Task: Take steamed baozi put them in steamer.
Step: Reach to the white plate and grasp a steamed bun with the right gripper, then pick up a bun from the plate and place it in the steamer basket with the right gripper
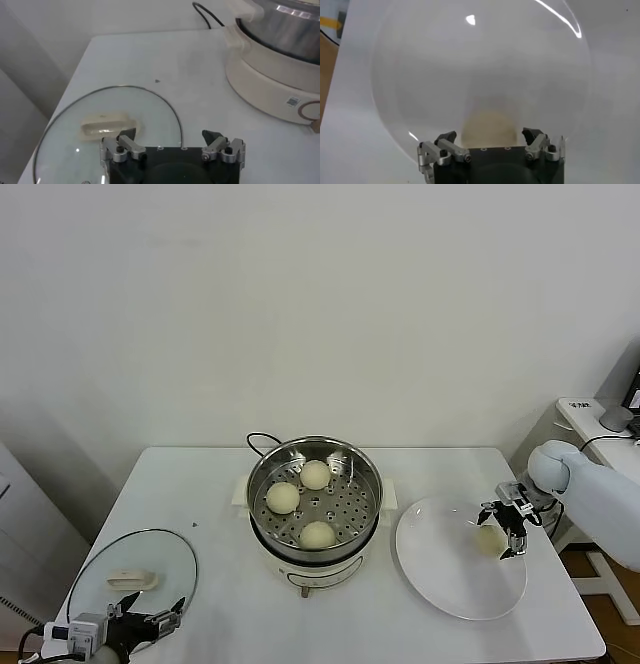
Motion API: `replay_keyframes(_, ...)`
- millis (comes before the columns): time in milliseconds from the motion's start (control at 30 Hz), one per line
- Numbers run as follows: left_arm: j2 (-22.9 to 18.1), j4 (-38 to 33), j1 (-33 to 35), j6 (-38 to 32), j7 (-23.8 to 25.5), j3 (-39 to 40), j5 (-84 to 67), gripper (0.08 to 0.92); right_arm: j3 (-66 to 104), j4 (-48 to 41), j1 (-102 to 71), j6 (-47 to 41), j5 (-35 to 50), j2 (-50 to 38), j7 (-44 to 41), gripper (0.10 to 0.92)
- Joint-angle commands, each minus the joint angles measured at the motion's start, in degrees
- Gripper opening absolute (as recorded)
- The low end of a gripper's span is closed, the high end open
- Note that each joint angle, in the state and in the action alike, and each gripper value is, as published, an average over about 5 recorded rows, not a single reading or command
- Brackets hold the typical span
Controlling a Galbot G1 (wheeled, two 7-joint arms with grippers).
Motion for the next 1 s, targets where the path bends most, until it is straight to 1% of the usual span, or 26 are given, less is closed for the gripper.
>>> replay_keyframes(33,0.0,0.0,0.1,0.0,0.0,0.0,0.1,0.823,2.8,-0.7,-1.6,-0.3,-2.4,0.6,0.9,0.715)
replay_keyframes(100,-0.1,0.0,0.1,0.0,0.0,0.0,0.2,0.823,2.9,-0.8,-1.5,-0.5,-2.0,0.7,0.9,0.672)
replay_keyframes(267,-0.2,0.0,0.3,0.0,0.0,0.0,0.3,0.823,1.5,0.3,-0.1,-1.4,0.1,0.1,0.3,0.516)
replay_keyframes(367,-0.3,-0.1,0.2,0.0,0.0,0.0,0.4,0.823,-2.5,3.0,2.7,-3.2,4.7,-1.8,-0.2,0.435)
replay_keyframes(433,-0.3,-0.1,0.2,0.0,-0.1,0.0,0.4,0.823,-6.8,5.6,6.2,-4.7,8.9,-3.6,-0.5,0.400)
replay_keyframes(600,-0.4,-0.3,0.1,0.1,-0.2,-0.2,0.4,0.823,-20.9,11.7,20.6,-8.9,19.8,-7.3,-1.1,0.383)
replay_keyframes(733,-0.5,-0.4,0.2,0.2,-0.3,-0.3,0.4,0.823,-34.4,16.4,34.7,-13.4,30.7,-8.3,-0.5,0.382)
replay_keyframes(833,-0.5,-0.4,0.2,0.3,-0.4,-0.4,0.4,0.823,-42.5,20.0,43.6,-16.8,37.9,-7.4,0.4,0.382)
replay_keyframes(1000,-0.4,-0.7,0.0,0.5,-0.4,-0.3,0.4,0.823,-51.7,25.4,55.2,-23.3,46.4,-3.7,2.2,0.382)
